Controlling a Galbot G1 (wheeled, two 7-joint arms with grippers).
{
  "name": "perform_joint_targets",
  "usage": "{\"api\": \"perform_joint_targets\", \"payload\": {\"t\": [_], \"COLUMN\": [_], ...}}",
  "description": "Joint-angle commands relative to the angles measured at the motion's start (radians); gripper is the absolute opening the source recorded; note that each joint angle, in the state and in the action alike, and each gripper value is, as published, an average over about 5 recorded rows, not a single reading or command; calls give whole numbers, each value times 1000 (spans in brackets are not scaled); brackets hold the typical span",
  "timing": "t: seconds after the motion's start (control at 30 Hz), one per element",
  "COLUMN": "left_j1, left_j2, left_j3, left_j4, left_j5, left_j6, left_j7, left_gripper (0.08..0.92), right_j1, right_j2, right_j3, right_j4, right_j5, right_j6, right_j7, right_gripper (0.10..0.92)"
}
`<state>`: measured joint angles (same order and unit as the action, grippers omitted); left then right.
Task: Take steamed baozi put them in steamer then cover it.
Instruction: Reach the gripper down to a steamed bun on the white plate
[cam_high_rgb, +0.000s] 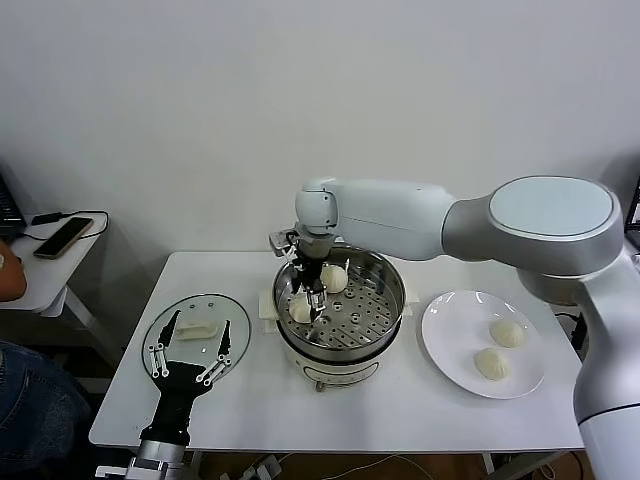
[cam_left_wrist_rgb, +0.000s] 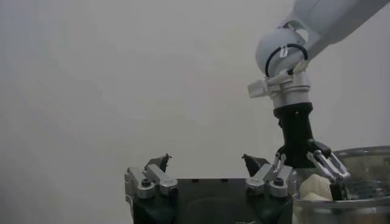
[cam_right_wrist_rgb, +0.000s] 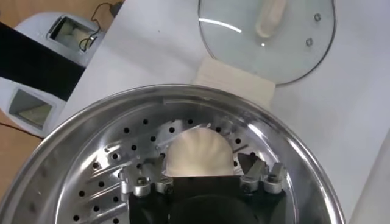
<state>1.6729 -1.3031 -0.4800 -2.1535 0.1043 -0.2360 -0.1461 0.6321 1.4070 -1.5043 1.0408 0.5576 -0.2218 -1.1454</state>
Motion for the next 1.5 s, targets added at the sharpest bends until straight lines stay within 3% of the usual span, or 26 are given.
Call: {"api": "perform_joint_targets", "payload": {"t": [0.03,0.4,0.6,1.0,1.5], "left_j1": [0,7,11,26,31], "left_j2": [0,0,-9,-17,-22], "left_j3": [6,13,12,1,-11], "left_j4": [-4,-17,-22,-30,-20], "left_j5": [1,8,11,17,22], "left_j6": [4,6,7,8,3], "left_j7": [0,2,2,2,-2], "left_gripper": [823,823,823,823,823], "right_j1": [76,137,31,-369,-565], "right_j2": [-172,-636,-772,-839,-758], "right_j3": [43,112,138,365,496], "right_j4": [138,199,166,90,2], "right_j5": [-80,-230,-339,-536,-612], "right_j6": [12,131,182,242,252], "right_j7": [-38,-194,-229,-205,-100], "right_gripper": [823,823,823,823,823]}}
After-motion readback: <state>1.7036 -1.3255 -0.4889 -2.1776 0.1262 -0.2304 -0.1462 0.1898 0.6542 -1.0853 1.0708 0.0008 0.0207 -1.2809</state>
